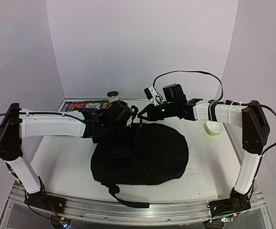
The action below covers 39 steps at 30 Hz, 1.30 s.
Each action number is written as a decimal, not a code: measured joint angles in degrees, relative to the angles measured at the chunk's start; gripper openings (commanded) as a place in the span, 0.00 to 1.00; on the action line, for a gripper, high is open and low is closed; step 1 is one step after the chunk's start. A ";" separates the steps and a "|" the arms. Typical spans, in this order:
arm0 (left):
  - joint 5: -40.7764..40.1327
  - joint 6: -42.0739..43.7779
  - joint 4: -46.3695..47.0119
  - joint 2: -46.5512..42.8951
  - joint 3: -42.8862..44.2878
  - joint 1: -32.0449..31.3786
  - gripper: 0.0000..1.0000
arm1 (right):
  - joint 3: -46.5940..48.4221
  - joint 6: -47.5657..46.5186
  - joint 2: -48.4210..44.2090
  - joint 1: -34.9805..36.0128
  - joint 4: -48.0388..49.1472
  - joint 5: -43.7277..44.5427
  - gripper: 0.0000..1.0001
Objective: Pack the student bag
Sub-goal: Hold the upper front pocket of the student bag, then zip the upper front pocket of the student bag.
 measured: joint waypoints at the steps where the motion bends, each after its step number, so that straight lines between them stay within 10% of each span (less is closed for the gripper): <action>1: -0.48 -0.02 0.78 -0.97 -1.19 -0.51 0.00 | 0.48 -0.19 0.26 0.32 -0.75 0.24 0.00; 39: -1.54 5.62 7.94 -7.39 -10.92 -0.83 0.00 | 8.65 0.29 6.58 -2.10 -8.20 -0.69 0.00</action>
